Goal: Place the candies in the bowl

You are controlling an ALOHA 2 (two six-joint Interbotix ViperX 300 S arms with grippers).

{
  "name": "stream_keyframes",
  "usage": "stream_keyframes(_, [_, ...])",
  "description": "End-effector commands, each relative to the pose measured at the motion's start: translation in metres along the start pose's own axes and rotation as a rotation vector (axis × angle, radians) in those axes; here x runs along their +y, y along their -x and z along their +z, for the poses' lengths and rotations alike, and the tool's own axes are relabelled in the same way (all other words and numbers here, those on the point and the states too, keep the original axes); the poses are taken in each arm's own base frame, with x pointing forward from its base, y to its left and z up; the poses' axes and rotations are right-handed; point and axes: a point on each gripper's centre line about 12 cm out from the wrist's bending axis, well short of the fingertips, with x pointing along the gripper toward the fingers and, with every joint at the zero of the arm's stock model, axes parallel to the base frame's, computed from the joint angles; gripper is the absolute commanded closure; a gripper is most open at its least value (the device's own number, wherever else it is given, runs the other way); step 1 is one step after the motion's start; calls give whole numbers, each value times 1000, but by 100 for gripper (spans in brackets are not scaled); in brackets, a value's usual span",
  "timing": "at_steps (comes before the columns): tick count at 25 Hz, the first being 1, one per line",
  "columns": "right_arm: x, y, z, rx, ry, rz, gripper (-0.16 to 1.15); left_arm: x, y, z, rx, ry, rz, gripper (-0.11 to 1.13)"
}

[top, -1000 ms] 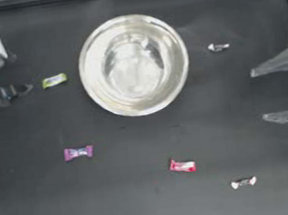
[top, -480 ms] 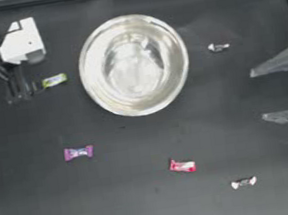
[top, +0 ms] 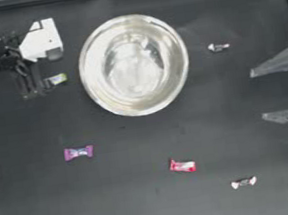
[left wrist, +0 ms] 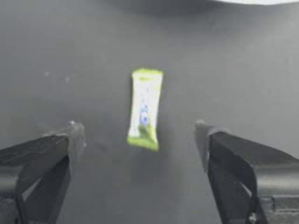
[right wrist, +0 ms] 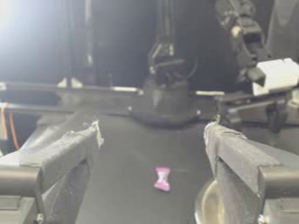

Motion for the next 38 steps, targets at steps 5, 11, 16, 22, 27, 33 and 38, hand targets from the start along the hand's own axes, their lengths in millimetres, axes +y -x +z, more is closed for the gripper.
stream_keyframes(5, [-1,-1,3,-11,-6,-3,-1,9,-10,5,-19,14,16,0])
stream_keyframes(11, [-1,-1,3,-11,-6,-3,-2,9,-28,2,19,13,-22,0])
stream_keyframes(16, [-1,-1,3,-11,-6,-3,-2,12,-37,3,29,14,-33,0])
stream_keyframes(22, [-1,-1,4,-18,-6,-3,-2,17,-44,1,48,22,-36,0])
stream_keyframes(27, [0,-1,2,-18,-6,-3,-2,16,-50,-1,70,21,-47,2])
stream_keyframes(33, [0,0,2,-31,-4,-3,-2,14,-54,-5,101,26,-66,24])
stream_keyframes(38, [0,0,2,-29,-4,-3,-2,13,-51,-3,105,33,-81,58])
